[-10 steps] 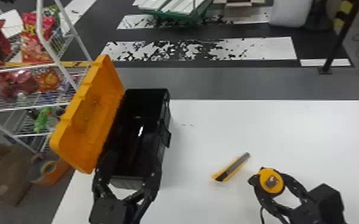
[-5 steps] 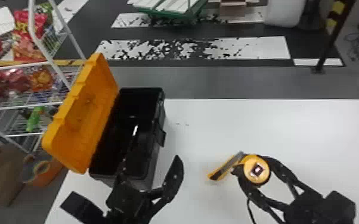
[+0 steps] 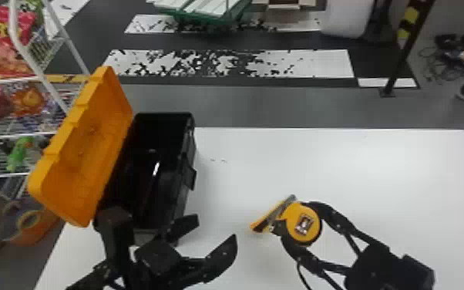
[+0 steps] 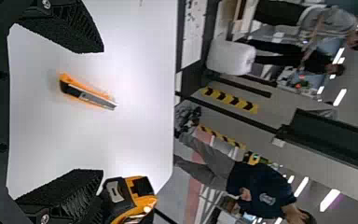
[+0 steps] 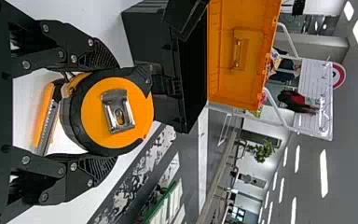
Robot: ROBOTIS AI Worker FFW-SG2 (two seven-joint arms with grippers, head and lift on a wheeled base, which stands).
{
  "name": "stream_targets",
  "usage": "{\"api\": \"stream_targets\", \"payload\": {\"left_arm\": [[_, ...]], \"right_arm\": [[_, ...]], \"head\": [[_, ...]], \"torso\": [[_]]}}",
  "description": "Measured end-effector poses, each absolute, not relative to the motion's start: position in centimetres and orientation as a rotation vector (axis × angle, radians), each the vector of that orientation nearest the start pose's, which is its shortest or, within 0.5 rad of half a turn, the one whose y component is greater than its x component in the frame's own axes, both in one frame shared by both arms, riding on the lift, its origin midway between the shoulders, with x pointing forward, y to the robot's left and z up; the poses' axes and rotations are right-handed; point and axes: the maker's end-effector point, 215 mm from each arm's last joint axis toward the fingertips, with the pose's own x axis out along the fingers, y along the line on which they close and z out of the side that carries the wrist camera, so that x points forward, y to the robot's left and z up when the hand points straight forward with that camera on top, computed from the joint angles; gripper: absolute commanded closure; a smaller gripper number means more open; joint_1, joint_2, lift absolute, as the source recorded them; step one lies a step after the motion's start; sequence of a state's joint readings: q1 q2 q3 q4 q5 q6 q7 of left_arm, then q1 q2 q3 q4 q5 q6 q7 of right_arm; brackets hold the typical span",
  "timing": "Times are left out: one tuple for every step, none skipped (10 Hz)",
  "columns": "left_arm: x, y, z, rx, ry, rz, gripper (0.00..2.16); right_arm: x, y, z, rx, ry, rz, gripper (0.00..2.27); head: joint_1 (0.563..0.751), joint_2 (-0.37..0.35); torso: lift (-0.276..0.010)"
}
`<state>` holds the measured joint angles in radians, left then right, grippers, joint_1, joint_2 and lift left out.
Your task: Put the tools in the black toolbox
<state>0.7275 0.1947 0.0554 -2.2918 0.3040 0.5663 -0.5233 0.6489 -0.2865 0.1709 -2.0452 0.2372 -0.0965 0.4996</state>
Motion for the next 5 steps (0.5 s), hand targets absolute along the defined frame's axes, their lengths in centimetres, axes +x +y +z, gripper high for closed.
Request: {"api": "stream_targets", "payload": {"left_arm": [[29.8, 13.2, -43.3, -0.266, 0.643, -0.655, 0.08], [29.0, 13.6, -44.0, -0.290, 0.733, -0.671, 0.08], [28.3, 13.9, -44.5, -0.314, 0.817, -0.680, 0.08], [27.5, 14.0, -44.8, -0.340, 0.888, -0.690, 0.08], [27.3, 14.0, -44.8, -0.352, 0.929, -0.691, 0.08]], "right_arm": [[30.9, -6.3, -42.0, -0.363, 0.156, 0.857, 2.01], [30.2, -5.9, -41.9, -0.374, 0.148, 0.887, 2.01], [29.5, -5.4, -41.9, -0.384, 0.141, 0.918, 2.01], [28.8, -4.7, -42.1, -0.394, 0.139, 0.949, 2.01], [28.2, -4.2, -42.3, -0.410, 0.141, 0.970, 2.01]], "head": [[0.695, 0.126], [0.695, 0.147], [0.695, 0.173], [0.695, 0.194], [0.695, 0.204]], "torso": [[-0.039], [-0.039], [-0.039], [-0.039], [-0.039]]}}
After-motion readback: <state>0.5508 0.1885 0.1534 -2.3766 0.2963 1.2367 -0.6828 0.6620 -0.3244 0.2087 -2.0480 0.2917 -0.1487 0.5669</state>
